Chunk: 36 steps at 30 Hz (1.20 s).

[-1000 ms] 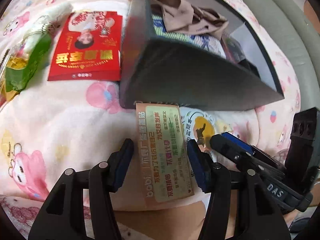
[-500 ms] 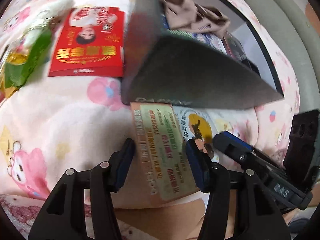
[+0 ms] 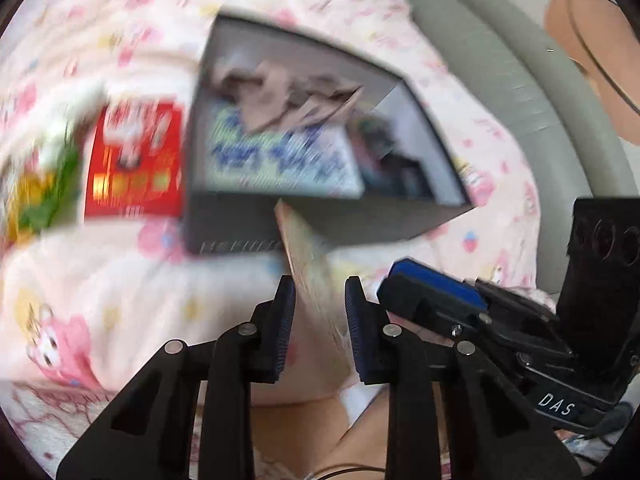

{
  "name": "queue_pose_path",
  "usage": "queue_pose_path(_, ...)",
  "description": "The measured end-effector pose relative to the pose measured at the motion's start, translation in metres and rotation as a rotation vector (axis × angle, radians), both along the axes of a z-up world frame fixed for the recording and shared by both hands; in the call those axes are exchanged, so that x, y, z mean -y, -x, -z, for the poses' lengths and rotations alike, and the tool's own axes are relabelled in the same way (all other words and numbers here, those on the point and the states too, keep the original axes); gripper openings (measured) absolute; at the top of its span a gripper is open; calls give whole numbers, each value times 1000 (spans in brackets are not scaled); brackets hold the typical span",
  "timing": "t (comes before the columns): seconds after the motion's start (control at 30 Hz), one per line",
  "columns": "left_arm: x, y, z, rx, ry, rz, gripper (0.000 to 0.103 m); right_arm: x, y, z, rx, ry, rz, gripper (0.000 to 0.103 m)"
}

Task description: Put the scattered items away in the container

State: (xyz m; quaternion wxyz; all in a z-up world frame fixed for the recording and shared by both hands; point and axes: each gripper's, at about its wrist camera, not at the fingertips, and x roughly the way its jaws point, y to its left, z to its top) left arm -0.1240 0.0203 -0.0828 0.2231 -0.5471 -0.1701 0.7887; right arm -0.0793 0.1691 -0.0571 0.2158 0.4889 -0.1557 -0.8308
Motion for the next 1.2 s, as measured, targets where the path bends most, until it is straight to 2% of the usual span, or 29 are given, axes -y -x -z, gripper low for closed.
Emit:
queue_pose_path(0.07,-9,5,-5,-38,32,2,24,-2,5,-17,-55,-11,-7,20)
queue_pose_path(0.13,-2,13,-5,-27,69,7,24,-11,14,-13,-41,-28,30,21)
queue_pose_path(0.23,8,13,18,49,80,36,25,-18,21,10,39,-59,110,21)
queue_pose_path(0.3,17,11,30,86,103,-18,29,-21,18,27,90,-85,139,21)
queue_pose_path(0.4,33,7,44,121,216,-84,34,-19,17,63,187,-66,119,22)
queue_pose_path(0.43,36,8,47,127,259,-108,38,-17,18,70,219,-75,119,22)
queue_pose_path(0.47,39,9,49,130,287,-126,47,-17,20,75,241,-76,122,23)
queue_pose_path(0.5,41,12,52,132,314,-145,49,-16,22,78,253,-67,125,31)
queue_pose_path(0.53,42,14,56,145,327,-155,49,-16,24,80,258,-58,128,44)
queue_pose_path(0.57,43,16,61,173,316,-155,49,-15,25,83,264,-55,130,49)
queue_pose_path(0.63,42,17,70,219,256,-134,49,-13,27,89,282,-53,127,51)
queue_pose_path(0.73,35,17,75,225,268,-123,53,-10,30,95,295,-55,105,51)
queue_pose_path(0.77,33,17,76,227,254,-121,58,-9,30,94,290,-42,91,51)
queue_pose_path(0.8,31,15,76,230,248,-113,59,-9,30,94,287,-18,79,51)
queue_pose_path(0.87,24,13,75,226,232,-79,58,-9,29,91,286,66,45,43)
queue_pose_path(0.9,22,11,74,216,229,-65,53,-8,28,90,285,100,23,33)
queue_pose_path(1.0,22,7,66,184,191,-64,38,-8,24,83,247,63,25,32)
queue_pose_path(1.1,27,-1,52,148,105,-77,31,-12,16,70,193,43,64,29)
queue_pose_path(1.2,27,-16,32,89,78,-91,29,-18,6,49,135,36,88,27)
